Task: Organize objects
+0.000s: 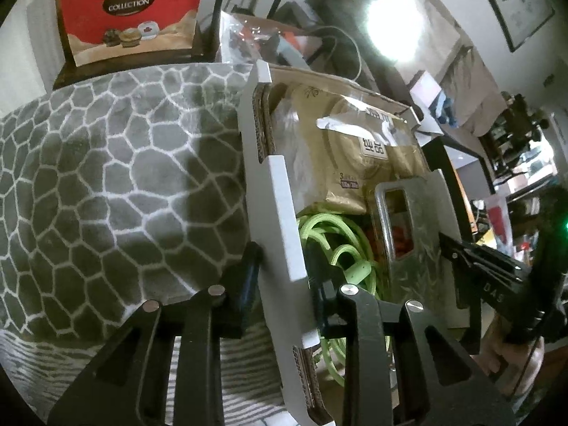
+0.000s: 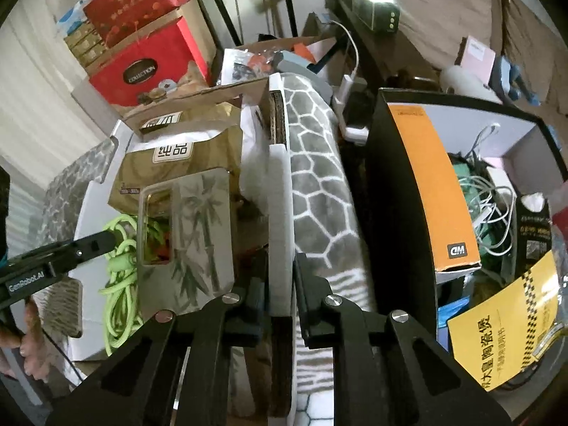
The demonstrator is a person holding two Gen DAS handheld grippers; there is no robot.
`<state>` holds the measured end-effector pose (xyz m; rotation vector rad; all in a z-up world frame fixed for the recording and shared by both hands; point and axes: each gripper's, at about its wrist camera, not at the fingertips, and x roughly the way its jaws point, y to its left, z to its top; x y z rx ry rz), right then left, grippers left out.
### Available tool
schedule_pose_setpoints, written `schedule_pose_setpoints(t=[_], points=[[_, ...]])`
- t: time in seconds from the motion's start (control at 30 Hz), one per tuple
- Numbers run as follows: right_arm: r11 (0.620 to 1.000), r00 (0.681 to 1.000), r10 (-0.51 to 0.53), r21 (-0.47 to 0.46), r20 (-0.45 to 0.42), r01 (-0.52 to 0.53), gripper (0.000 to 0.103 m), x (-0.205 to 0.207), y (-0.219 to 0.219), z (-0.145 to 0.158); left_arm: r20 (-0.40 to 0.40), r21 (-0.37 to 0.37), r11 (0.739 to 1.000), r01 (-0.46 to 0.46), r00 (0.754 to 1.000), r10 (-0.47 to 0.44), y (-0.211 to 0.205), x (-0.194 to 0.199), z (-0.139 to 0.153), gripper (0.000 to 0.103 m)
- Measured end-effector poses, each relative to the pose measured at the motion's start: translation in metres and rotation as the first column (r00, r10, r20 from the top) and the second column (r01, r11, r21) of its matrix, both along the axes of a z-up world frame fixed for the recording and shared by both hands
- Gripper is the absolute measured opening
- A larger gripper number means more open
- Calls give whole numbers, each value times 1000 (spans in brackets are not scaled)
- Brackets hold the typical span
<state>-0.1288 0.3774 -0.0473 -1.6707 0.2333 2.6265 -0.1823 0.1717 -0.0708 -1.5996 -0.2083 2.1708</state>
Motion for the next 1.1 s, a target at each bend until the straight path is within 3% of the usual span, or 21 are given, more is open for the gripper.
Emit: schedule_pose_setpoints(t=[0.1,0.4,0.73,1.03,1.1], points=[[1000,1000,22,22,1,-22,16,-2,-8,1,-18,-28,999,-28,999,28,-3,5,5,25],[990,989,143,24,-33,-142,16,-17,-50,10,-58,-12,989,-144,988,143,-54,21,26,27],[956,955,295,-2,-40,-295,16,-48,-110,4,-12,57,932,-359,933,360,-124,33,11,29],[955,954,294,-12,-62,-295,16,-61,-116,-5,33,78,920,-383,924,382,-130,34,-9,29],[958,955,287,-6,-72,-288,18,-58,-114,-2,53,93,920,-381,925,377,-132,33,-9,33]])
